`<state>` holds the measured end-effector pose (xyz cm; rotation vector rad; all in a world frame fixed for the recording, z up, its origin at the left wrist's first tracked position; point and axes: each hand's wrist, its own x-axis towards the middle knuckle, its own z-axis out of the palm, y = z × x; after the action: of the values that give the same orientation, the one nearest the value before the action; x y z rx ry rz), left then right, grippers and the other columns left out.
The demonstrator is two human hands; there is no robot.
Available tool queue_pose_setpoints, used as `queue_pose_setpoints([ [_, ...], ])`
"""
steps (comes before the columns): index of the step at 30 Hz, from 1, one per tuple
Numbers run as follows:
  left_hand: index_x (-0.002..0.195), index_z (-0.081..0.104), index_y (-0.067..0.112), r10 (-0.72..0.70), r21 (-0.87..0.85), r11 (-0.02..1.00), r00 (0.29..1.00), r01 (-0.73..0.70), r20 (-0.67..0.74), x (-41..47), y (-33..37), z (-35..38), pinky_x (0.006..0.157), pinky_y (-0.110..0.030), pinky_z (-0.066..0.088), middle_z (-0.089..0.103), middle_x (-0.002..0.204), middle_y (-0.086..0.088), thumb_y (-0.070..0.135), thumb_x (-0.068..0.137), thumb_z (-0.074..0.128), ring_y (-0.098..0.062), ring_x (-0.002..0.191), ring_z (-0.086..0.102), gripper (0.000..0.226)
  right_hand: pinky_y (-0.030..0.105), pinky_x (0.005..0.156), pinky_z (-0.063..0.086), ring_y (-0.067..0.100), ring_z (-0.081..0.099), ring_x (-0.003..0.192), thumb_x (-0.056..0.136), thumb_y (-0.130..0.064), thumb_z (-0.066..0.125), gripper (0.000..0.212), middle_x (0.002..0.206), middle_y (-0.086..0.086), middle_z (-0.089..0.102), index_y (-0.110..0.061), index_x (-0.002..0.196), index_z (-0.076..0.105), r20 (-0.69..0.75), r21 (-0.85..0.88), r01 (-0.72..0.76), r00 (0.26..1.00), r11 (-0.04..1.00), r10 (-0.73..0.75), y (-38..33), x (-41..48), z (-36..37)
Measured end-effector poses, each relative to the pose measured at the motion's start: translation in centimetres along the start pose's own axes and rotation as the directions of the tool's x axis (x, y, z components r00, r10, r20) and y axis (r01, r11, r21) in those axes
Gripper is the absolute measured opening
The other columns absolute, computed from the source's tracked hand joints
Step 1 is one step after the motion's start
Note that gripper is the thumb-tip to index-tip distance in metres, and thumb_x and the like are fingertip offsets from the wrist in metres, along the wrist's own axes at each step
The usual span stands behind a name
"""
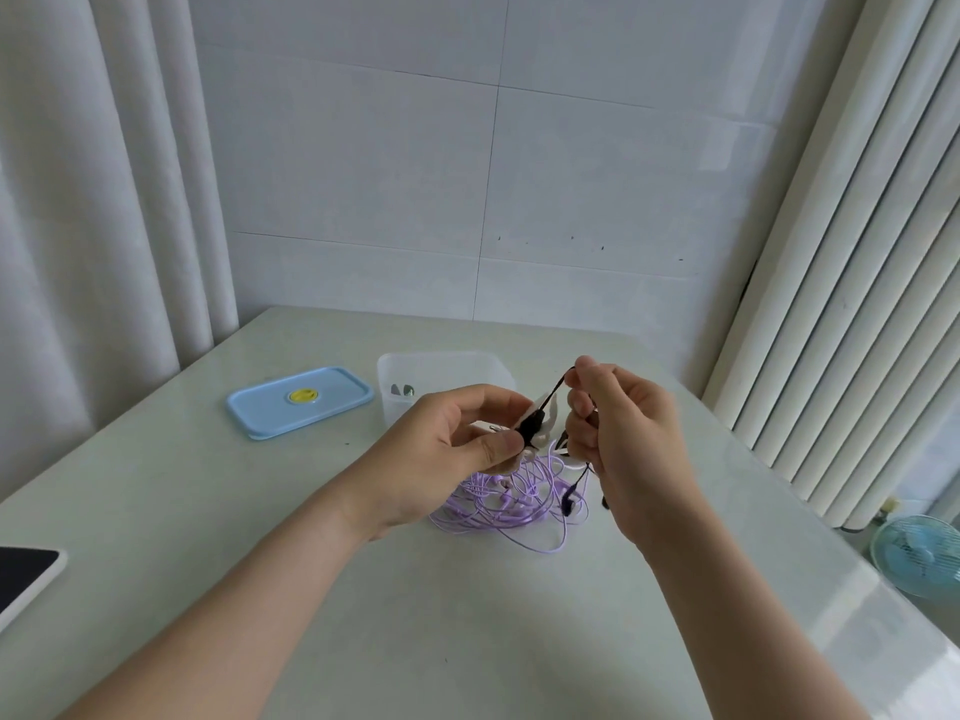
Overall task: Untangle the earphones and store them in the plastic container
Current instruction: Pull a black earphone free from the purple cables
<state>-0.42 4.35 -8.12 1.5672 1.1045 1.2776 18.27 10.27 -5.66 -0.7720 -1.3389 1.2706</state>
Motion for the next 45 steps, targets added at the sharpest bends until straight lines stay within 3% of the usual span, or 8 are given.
queue_pose_setpoints([
  [5,0.127,0.07,0.005,0.025,-0.191,0.981,1.0,-0.025,-0.005,0.0,0.7,0.0,0.096,-0.039,0.059,0.076,0.116,-0.016,0.007,0.096,0.07,-0.028,0.1,0.073,0.031,0.033,0.052,0.034,0.018,0.036,0.053,0.105,-0.033,0.062,0.034,0.063,0.0,0.044,-0.023,0.074,0.073,-0.044,-0.263,0.008,0.999,0.965,-0.02,0.8,0.4,0.1],
  [13,0.126,0.068,-0.004,0.011,-0.394,0.918,0.997,-0.04,-0.075,0.3,1.0,0.1,0.092,-0.037,0.061,0.072,0.126,-0.021,0.011,0.091,0.071,-0.034,0.107,0.074,0.038,0.023,0.046,0.026,0.012,0.028,0.047,0.102,-0.03,0.068,0.031,0.051,-0.004,0.038,-0.021,0.073,0.074,0.073,-0.507,0.114,0.993,0.855,-0.089,1.4,-0.1,0.3],
  [19,0.125,0.071,0.008,-0.04,-0.301,0.953,0.975,-0.029,-0.22,0.8,0.3,-0.6,0.094,-0.038,0.061,0.079,0.115,-0.012,0.03,0.086,0.073,-0.023,0.109,0.074,0.045,0.02,0.049,0.03,0.011,0.035,0.046,0.098,-0.03,0.072,0.024,0.047,-0.006,0.047,-0.019,0.077,0.077,0.15,-0.581,0.204,0.978,0.788,-0.143,1.3,-0.5,0.6],
  [24,0.119,0.075,0.008,-0.131,-0.376,0.927,0.928,-0.01,-0.348,1.1,-0.1,-0.5,0.087,-0.034,0.06,0.077,0.115,-0.013,0.038,0.08,0.077,-0.02,0.098,0.071,0.05,0.026,0.05,0.042,0.016,0.05,0.047,0.095,-0.021,0.07,0.023,0.057,0.003,0.068,-0.013,0.074,0.077,0.309,-0.625,0.167,0.95,0.762,0.046,0.5,-1.7,1.2],
  [29,0.114,0.07,0.013,-0.118,-0.199,0.979,0.903,0.038,-0.412,0.9,-0.7,-0.6,0.088,-0.039,0.064,0.076,0.105,-0.001,0.023,0.096,0.077,-0.021,0.097,0.076,0.022,0.031,0.047,0.046,0.028,0.062,0.043,0.096,-0.015,0.069,0.025,0.057,0.014,0.068,-0.004,0.074,0.073,0.375,-0.53,0.108,0.92,0.841,0.118,-0.7,-2.4,1.4],
  [32,0.113,0.06,0.012,-0.102,-0.065,0.994,0.943,0.086,-0.318,0.6,-0.7,-1.0,0.088,-0.045,0.064,0.074,0.101,0.0,0.019,0.1,0.071,-0.026,0.091,0.077,0.019,0.029,0.047,0.045,0.032,0.065,0.045,0.098,-0.013,0.07,0.028,0.05,0.013,0.06,-0.006,0.071,0.073,0.332,-0.359,0.13,0.943,0.924,-0.004,-1.1,-2.6,1.6],
  [37,0.115,0.051,0.004,-0.083,-0.178,0.982,0.99,0.062,-0.113,0.1,0.0,-1.1,0.075,-0.041,0.054,0.073,0.099,-0.011,0.014,0.105,0.062,-0.027,0.083,0.064,0.019,0.023,0.047,0.04,0.03,0.061,0.05,0.096,-0.001,0.064,0.019,0.044,-0.004,0.05,0.0,0.078,0.07,0.122,-0.166,0.15,0.984,0.975,-0.13,-1.4,-2.2,1.4],
  [45,0.12,0.059,0.004,-0.079,-0.088,0.992,0.993,0.086,0.083,-0.3,0.2,-0.5,0.067,-0.037,0.051,0.072,0.093,-0.008,0.024,0.103,0.066,-0.027,0.075,0.053,0.028,0.026,0.048,0.042,0.023,0.053,0.045,0.095,-0.009,0.068,0.023,0.052,0.018,0.056,0.0,0.073,0.069,0.015,-0.299,0.184,0.982,0.936,-0.189,-0.4,-1.2,0.8],
])
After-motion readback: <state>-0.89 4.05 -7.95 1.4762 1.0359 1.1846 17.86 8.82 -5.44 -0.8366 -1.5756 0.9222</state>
